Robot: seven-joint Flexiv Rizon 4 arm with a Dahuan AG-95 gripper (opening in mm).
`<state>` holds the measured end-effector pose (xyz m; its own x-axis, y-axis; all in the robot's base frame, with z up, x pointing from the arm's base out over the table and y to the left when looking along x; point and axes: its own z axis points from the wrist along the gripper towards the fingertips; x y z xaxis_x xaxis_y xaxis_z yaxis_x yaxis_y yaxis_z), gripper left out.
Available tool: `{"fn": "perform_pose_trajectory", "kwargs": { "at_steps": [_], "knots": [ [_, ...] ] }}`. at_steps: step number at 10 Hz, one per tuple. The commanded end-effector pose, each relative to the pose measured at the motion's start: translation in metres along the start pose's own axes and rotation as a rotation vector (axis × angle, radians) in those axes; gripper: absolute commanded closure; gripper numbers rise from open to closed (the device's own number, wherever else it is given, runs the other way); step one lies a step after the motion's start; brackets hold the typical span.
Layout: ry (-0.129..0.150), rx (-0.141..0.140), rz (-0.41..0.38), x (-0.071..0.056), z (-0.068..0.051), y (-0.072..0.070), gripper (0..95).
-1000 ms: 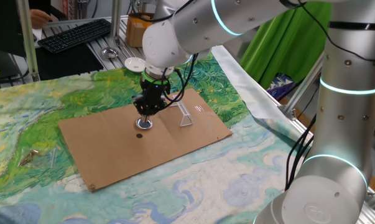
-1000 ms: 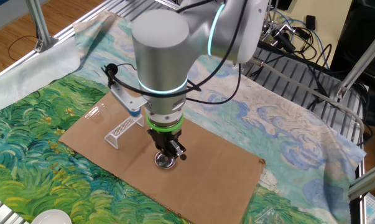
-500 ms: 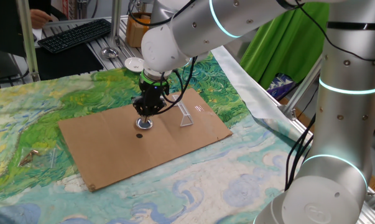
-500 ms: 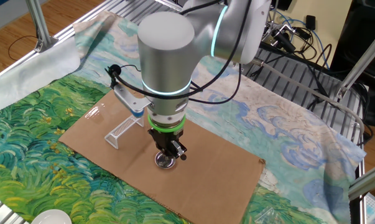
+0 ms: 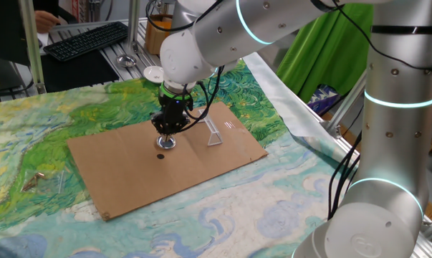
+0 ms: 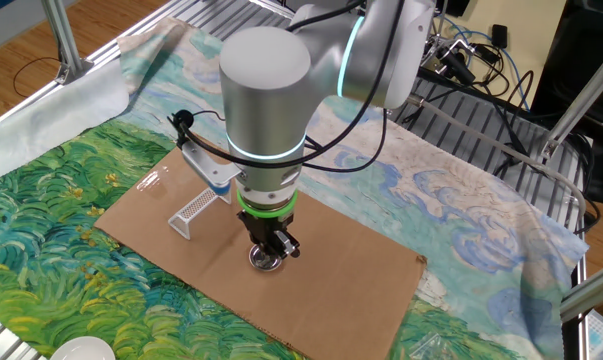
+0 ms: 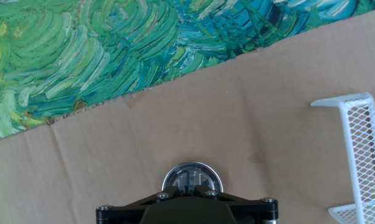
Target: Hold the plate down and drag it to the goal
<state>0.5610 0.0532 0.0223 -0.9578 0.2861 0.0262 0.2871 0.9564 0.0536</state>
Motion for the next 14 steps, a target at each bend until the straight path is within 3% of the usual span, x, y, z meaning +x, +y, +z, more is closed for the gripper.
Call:
{"fn": "perform_pose_trajectory", "kwargs": {
  "at_steps": [1,14],
  "knots": [
    [-0.001,0.003,-0.013,0.0003,0.001,-0.0004,95.0],
    [-0.004,0.009,-0.022,-0.0014,0.0078,-0.0009,95.0]
  ]
}}
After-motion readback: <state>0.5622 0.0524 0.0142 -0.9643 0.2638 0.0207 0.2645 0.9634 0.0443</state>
